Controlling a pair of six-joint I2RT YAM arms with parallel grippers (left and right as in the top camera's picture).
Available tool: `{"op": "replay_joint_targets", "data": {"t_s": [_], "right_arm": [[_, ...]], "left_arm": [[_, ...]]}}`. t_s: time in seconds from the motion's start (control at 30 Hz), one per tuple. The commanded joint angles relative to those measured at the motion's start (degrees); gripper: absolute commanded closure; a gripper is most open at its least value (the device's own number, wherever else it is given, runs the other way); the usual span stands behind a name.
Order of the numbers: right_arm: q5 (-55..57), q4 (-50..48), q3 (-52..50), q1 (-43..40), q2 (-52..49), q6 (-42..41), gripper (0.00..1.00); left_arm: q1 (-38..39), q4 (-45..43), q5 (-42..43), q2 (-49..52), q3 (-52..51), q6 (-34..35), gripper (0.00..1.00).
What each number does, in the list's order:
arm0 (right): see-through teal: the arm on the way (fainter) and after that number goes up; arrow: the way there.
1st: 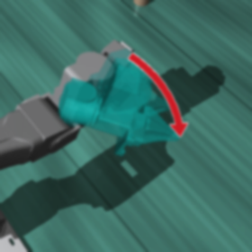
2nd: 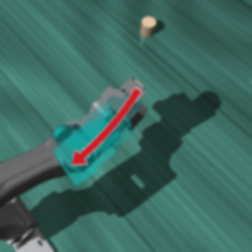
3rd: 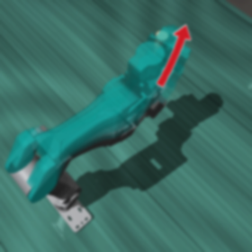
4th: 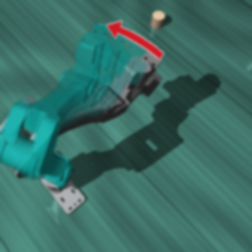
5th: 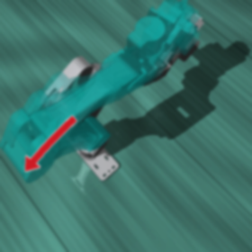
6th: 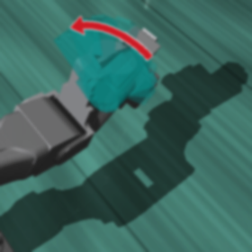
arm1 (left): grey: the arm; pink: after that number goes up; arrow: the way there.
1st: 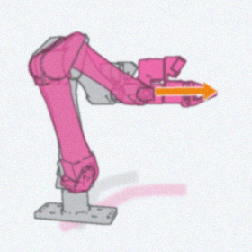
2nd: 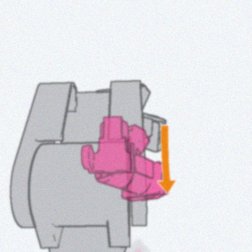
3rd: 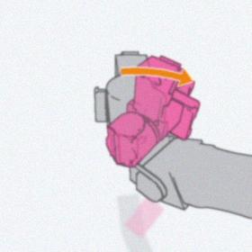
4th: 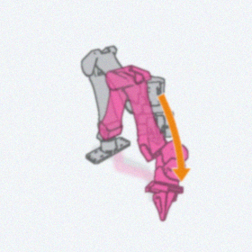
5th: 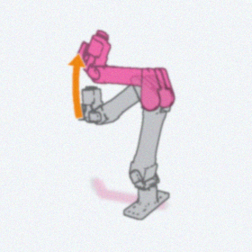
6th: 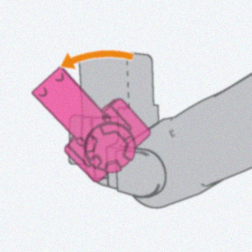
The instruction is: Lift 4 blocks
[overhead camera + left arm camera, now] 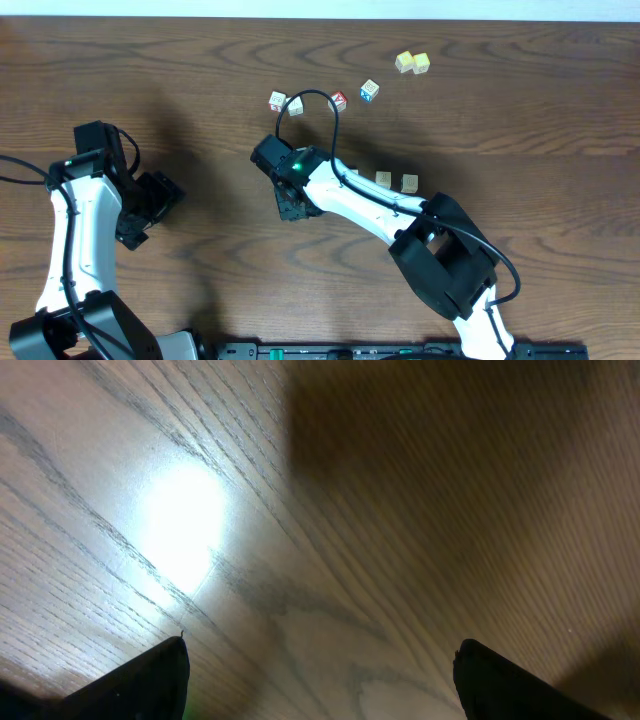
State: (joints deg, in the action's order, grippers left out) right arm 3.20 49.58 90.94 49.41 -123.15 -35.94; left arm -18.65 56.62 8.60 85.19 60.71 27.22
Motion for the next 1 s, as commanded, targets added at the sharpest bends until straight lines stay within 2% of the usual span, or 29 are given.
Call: {"op": "replay_joint_targets", "data": {"t_s": [0.0, 0.1, 0.57, 0.97], "right_arm": [[3.15, -0.22, 0.00, 0.39, -0.52, -1.33, 0.73], [5.18, -0.76, 0.00, -0.04, -0.52, -1.77, 0.78], [3.69, -5.35, 0.00, -8.79, -0.52, -4.74, 0.76], [2.75, -4.96, 0.00, -8.98, -0.52, -7.93, 0.77]], "left_arm": [[-0.20, 0.37, -0.74, 0.68, -0.61, 0.28, 0.15], [-0.17, 0.33, -0.76, 0.68, -0.61, 0.28, 0.15], [-0.17, 0.33, -0.74, 0.70, -0.61, 0.28, 0.15], [-0.17, 0.33, -0.74, 0.70, -0.61, 0.31, 0.15]]}}
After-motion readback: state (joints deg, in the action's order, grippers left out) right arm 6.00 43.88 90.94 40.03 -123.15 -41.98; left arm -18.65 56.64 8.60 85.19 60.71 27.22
